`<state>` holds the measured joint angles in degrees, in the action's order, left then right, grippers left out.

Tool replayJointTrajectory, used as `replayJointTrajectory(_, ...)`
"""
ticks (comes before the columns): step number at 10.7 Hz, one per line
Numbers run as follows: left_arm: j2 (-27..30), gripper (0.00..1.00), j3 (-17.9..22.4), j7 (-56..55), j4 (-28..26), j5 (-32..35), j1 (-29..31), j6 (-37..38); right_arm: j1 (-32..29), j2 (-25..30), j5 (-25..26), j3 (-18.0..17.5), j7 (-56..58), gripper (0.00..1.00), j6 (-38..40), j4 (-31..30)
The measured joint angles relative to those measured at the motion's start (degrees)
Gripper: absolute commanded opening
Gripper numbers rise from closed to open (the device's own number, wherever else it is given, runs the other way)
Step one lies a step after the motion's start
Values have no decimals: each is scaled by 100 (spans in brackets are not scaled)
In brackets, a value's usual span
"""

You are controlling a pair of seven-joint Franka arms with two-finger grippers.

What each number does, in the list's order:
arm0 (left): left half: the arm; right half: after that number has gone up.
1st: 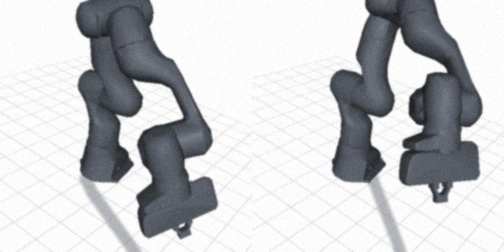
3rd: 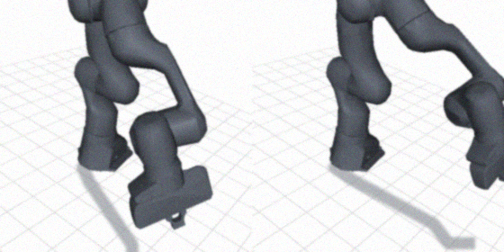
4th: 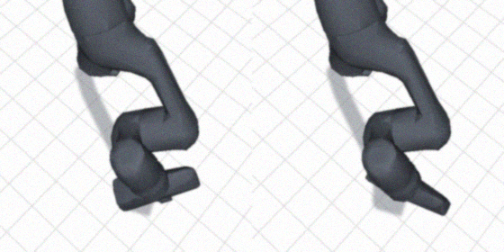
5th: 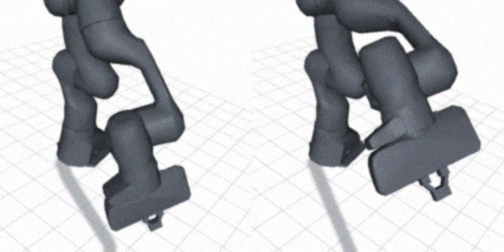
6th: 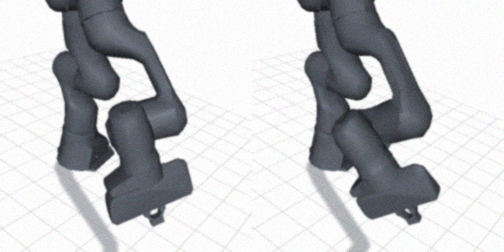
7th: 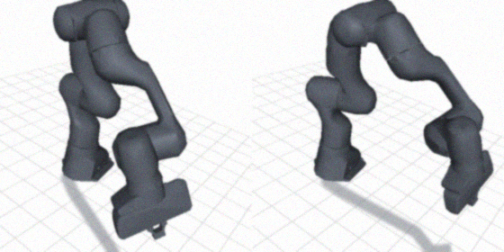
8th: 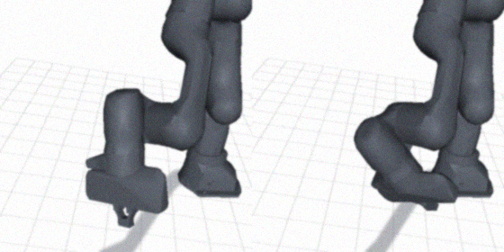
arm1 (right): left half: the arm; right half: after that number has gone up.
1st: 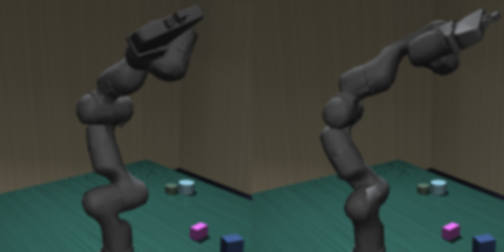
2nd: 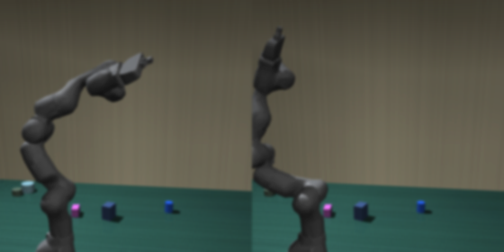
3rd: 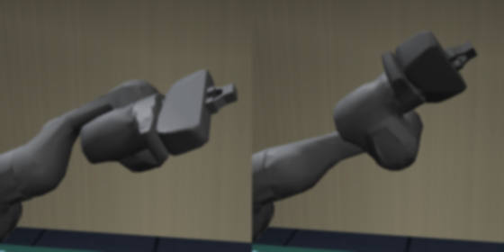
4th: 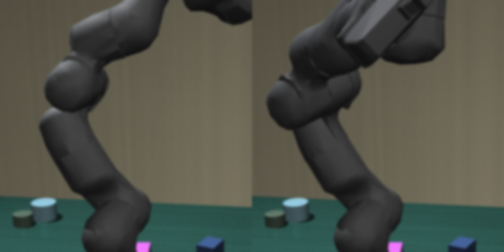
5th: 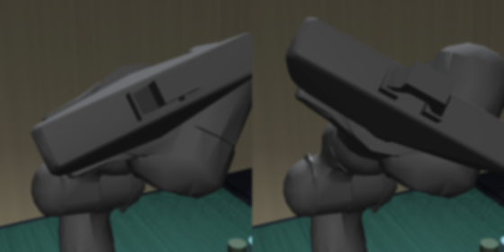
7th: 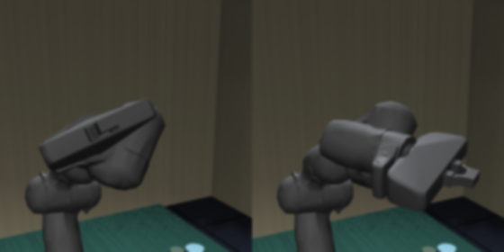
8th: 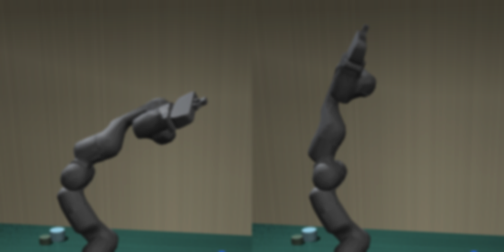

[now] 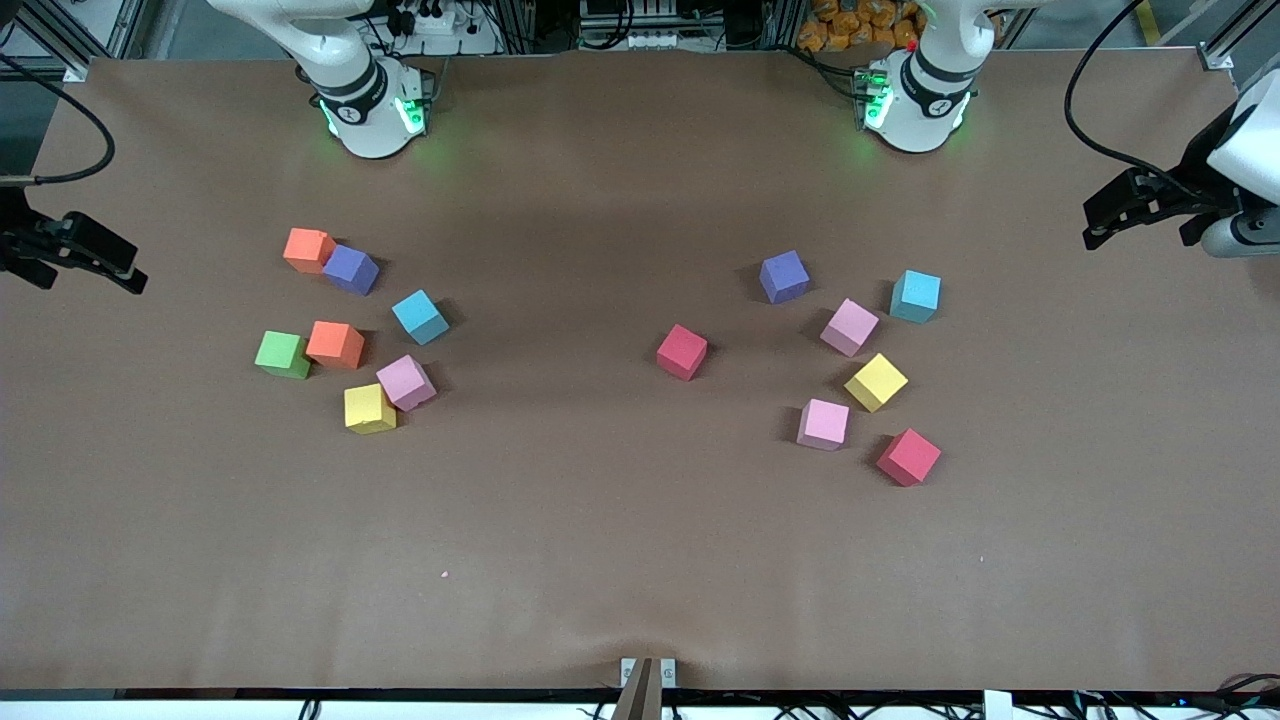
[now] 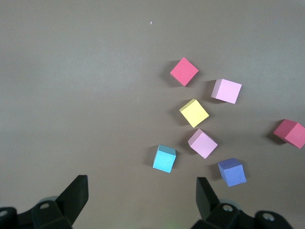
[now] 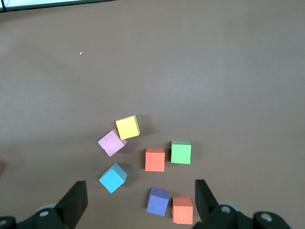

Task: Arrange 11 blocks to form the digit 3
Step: 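Reach the left gripper down toward the purple cube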

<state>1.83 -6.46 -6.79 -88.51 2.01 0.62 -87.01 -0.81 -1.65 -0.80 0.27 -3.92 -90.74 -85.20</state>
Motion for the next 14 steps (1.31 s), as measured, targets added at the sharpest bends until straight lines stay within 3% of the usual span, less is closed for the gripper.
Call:
replayJointTrajectory(7, -229, 100, -110, 0, -28, -4, -79, 0, -1, -96, 0, -59, 0, 100, -1, 0)
replayJointTrajectory(14, -461, 100, -1130, -942, -737, -7, -192, -475, 16, -135, 0, -109, 1, 100, -2, 3)
